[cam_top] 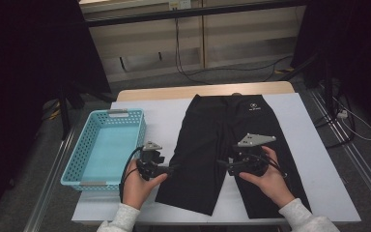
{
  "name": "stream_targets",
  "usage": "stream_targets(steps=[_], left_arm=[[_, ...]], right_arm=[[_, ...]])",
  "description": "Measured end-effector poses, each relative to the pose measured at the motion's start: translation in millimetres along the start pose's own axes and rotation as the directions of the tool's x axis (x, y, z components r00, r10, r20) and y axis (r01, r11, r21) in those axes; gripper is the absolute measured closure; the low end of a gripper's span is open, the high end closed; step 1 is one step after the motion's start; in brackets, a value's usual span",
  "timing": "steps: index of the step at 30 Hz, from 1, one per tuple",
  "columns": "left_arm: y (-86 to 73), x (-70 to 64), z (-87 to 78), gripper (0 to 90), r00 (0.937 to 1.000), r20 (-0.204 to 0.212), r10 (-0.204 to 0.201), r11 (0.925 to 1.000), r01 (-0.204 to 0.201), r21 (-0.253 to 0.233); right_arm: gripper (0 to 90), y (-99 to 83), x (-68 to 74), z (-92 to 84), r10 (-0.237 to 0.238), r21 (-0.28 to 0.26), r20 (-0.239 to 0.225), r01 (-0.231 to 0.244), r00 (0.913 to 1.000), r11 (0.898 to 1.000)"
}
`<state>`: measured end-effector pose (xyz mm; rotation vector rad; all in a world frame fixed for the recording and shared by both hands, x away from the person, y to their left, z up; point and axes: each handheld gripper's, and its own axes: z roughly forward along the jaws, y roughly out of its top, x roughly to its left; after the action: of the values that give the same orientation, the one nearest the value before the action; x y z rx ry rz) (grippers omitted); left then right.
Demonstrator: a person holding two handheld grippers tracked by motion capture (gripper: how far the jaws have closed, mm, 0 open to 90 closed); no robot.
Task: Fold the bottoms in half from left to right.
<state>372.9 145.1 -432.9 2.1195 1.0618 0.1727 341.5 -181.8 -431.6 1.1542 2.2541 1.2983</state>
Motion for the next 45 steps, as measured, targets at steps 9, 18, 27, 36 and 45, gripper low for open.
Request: stream_targets(steps=[9,18,27,36,45], left_arm=[[-4.7,1.2,6.2,31.7,0.9983,-0.028,0.051,0.998,-0.05,0.037],[-8.7,-2.0,13.1,37.8,0.9957,-0.057,0.073,0.996,-0.07,0.055],[-7.9,-7.0,10.7,62.8,0.9967,-0.061,0.054,0.9952,-0.048,0.085],[-7.6,-12.3,11.8,86.3,0.9996,-0.012,0.027,0.994,-0.025,0.107],[-4.6,-13.0,7.2,88.4,1.0,0.007,-0.004,0.9962,0.004,0.087]], right_arm=[[17.3,0.3,-0.3,-0.7,0.0,-0.005,0.0,0.0,1.0,1.0],[17.2,0.4,0.1,-1.0,0.001,-0.005,0.0,-0.001,1.0,1.0],[17.2,-0.6,0.1,-0.5,-0.003,0.004,0.003,0.003,1.0,1.0],[17.2,-0.9,0.6,0.2,-0.009,0.01,0.009,0.009,0.9999,1.0],[17.3,-0.6,-0.3,-1.0,-0.007,0.002,0.012,0.007,0.9999,1.0]])
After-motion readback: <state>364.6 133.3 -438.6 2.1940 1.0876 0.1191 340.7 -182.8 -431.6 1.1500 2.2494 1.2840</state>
